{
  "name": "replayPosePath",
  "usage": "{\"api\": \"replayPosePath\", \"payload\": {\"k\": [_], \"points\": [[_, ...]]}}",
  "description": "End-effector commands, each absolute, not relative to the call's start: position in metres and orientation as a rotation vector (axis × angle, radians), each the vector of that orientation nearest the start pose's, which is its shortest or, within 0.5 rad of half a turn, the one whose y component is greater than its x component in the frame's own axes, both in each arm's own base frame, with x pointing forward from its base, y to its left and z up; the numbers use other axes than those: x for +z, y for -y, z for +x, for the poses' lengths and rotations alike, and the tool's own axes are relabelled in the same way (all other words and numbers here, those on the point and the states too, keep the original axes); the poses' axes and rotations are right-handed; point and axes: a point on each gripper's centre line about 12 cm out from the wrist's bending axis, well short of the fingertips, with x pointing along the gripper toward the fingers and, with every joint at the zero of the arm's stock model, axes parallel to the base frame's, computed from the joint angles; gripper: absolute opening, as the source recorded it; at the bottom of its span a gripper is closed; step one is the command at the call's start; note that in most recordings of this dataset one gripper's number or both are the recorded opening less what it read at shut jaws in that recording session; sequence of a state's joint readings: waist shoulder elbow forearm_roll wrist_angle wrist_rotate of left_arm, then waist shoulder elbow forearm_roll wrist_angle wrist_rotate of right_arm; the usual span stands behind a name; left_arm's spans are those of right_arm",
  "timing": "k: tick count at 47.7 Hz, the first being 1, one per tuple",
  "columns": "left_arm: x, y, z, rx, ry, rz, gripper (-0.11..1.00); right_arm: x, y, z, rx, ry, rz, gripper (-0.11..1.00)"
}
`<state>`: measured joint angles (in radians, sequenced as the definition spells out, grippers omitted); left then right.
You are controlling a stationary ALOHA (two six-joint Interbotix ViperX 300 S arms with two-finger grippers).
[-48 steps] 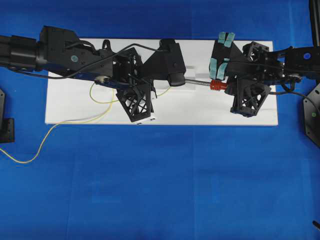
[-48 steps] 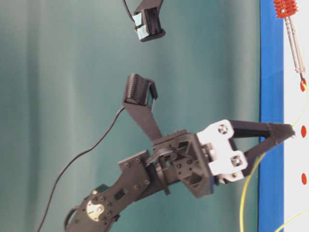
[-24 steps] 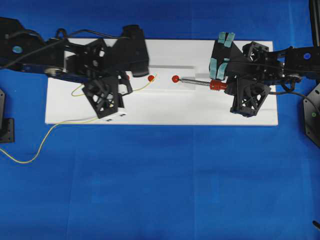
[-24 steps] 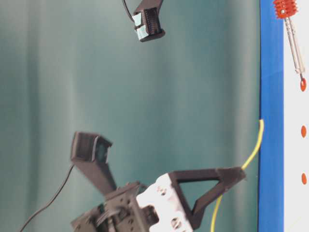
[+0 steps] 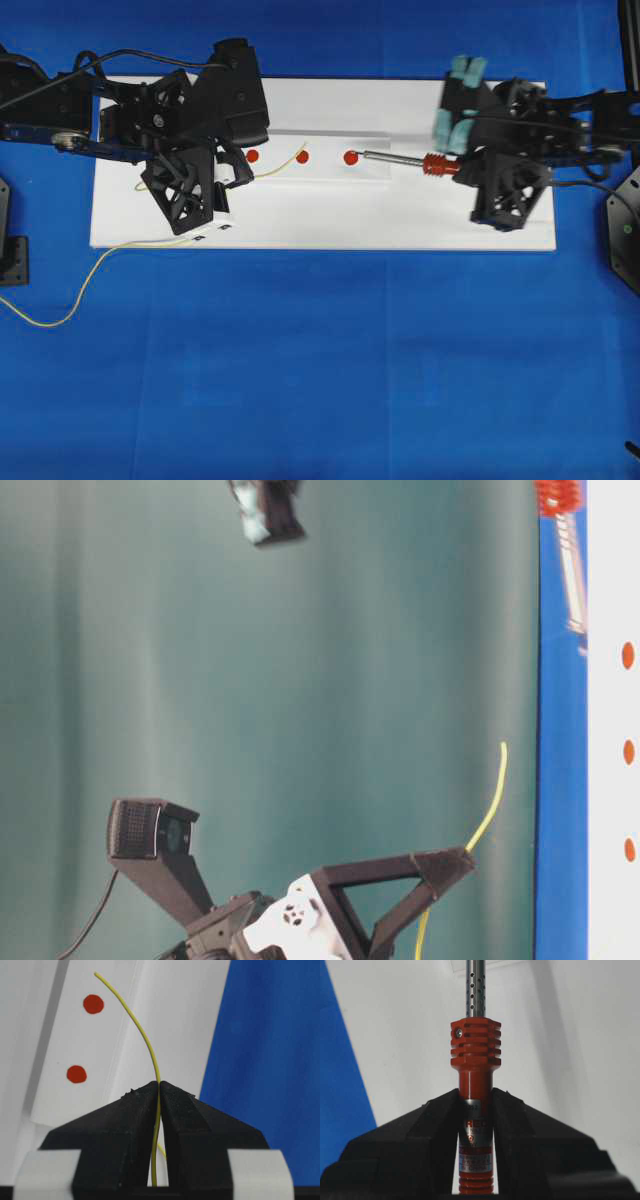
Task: Touch the tip of the soldering iron to the tip of the solder at the mark.
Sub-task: 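Lift both tools away and carry them back to the table front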
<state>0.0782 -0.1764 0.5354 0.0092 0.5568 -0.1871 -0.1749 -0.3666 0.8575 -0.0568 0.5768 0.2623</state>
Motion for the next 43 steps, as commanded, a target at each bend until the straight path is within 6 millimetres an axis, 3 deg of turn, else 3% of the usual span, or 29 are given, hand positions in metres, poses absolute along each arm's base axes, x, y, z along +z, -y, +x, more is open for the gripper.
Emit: {"api": "replayPosePath", "payload": {"k": [1,12,18,32,43], "points": [[0.246,-0.029,0.357,0.157,-0.865,-0.198,0.02,0.202,0.049,0.256,-0.293,-0.964,0.255,0.06],[0.248,-0.028,0.354,0.156,-0.859,-0.198,0.02,0.22,0.044,0.224,-0.291,-0.85,0.263,0.06],[0.248,-0.028,0.354,0.155,-0.848,-0.196,0.02,0.216,0.043,0.218,-0.3,-0.849,0.281,0.06],[0.25,-0.021,0.353,0.138,-0.833,-0.203,0.02,0.217,0.039,0.23,-0.276,-0.797,0.3,0.06],[0.253,0.018,0.347,0.062,-0.762,-0.249,0.02,0.228,-0.004,0.242,-0.092,-0.707,0.287,0.06]]}}
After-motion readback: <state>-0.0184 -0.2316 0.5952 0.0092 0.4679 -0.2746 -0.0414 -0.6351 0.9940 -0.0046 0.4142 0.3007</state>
